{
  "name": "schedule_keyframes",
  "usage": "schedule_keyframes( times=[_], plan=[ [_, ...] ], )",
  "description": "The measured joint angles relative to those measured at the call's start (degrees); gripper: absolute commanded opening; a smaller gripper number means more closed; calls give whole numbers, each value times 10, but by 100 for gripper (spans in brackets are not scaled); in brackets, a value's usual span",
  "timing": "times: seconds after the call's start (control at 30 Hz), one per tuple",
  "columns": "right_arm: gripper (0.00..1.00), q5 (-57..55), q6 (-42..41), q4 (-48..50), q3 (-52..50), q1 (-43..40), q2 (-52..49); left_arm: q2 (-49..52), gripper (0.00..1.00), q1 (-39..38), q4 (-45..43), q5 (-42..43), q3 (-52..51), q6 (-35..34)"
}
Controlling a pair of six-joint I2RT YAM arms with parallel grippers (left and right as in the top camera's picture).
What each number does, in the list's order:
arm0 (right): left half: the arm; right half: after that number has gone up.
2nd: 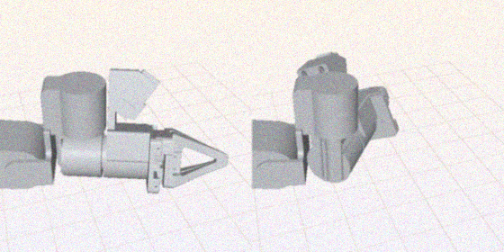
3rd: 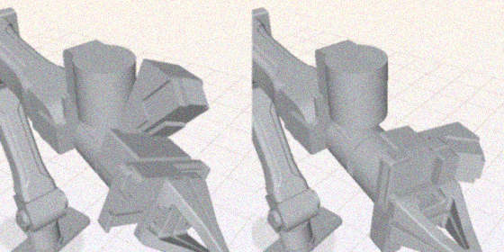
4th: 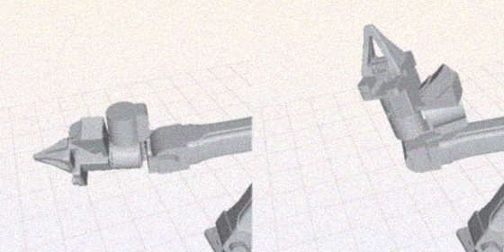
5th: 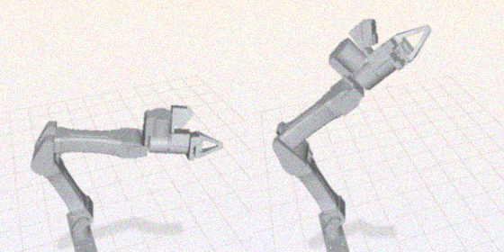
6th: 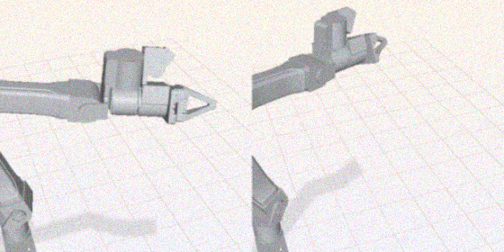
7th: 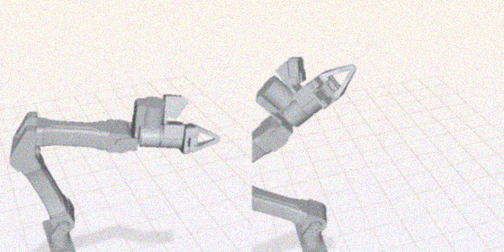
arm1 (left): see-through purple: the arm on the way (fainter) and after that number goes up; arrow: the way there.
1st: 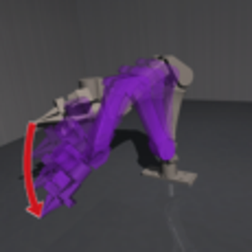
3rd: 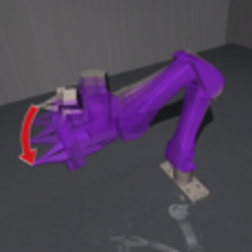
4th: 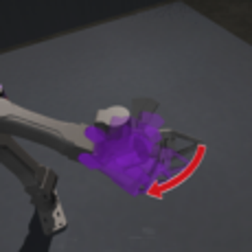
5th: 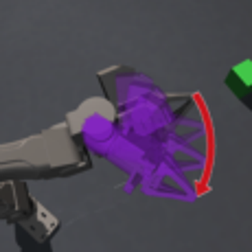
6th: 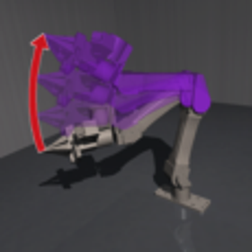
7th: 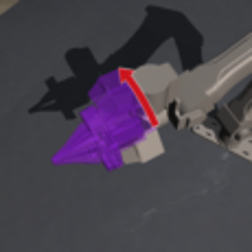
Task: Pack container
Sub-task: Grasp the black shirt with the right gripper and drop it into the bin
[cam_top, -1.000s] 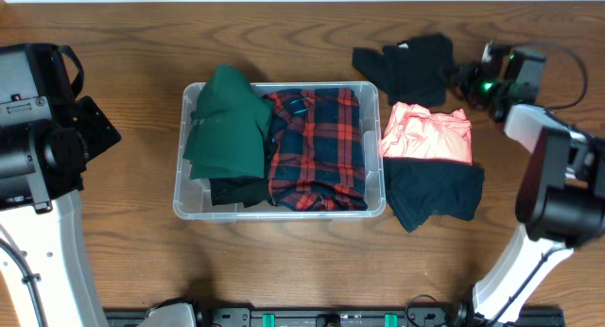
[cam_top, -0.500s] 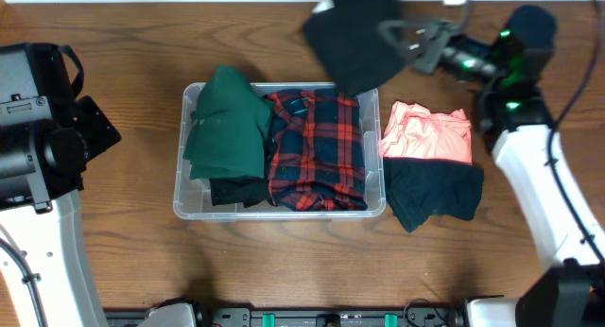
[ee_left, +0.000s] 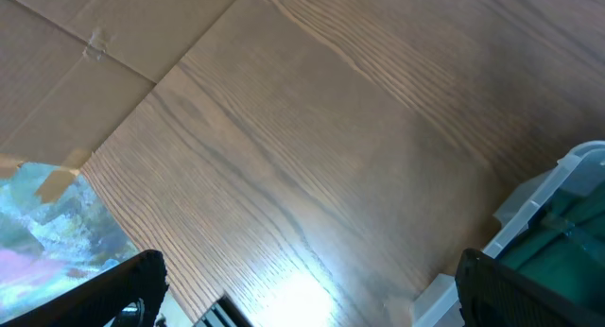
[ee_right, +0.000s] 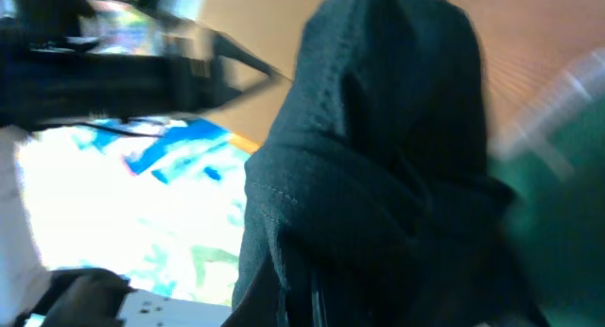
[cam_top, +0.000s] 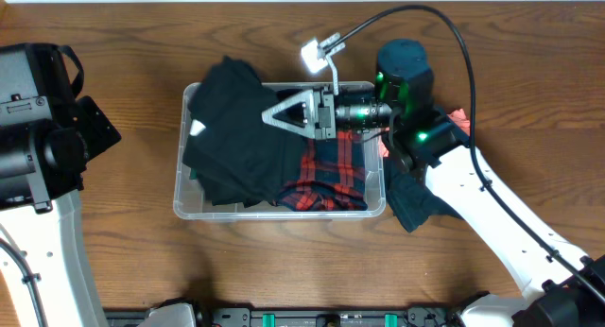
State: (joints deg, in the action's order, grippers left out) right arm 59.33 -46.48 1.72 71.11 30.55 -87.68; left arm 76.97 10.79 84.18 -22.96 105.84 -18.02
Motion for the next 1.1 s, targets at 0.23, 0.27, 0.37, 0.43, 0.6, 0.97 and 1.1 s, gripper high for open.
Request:
schedule_keyframes(
  times=[0.23,0.27,0.37,0.43,0.6,0.97,1.1],
  plan=[
    [1,-132,167,-236,-2,-2,-14,0,98,0,0,0,0,0],
    [1,-149,189,-245,-2,-2,-19,0,98,0,0,0,0,0],
    [1,-200,250,-268,-1,-2,-40,0,98,0,0,0,0,0],
    [6,-230,280,-277,-1,-2,-58,0,98,0,0,0,0,0],
    [4,-285,327,-289,-1,-4,-81,0,98,0,0,0,0,0],
    [49,-426,358,-339,0,-5,-91,0,98,0,0,0,0,0],
    [72,-428,365,-342,0,-16,-72,0,98,0,0,0,0,0]
  ],
)
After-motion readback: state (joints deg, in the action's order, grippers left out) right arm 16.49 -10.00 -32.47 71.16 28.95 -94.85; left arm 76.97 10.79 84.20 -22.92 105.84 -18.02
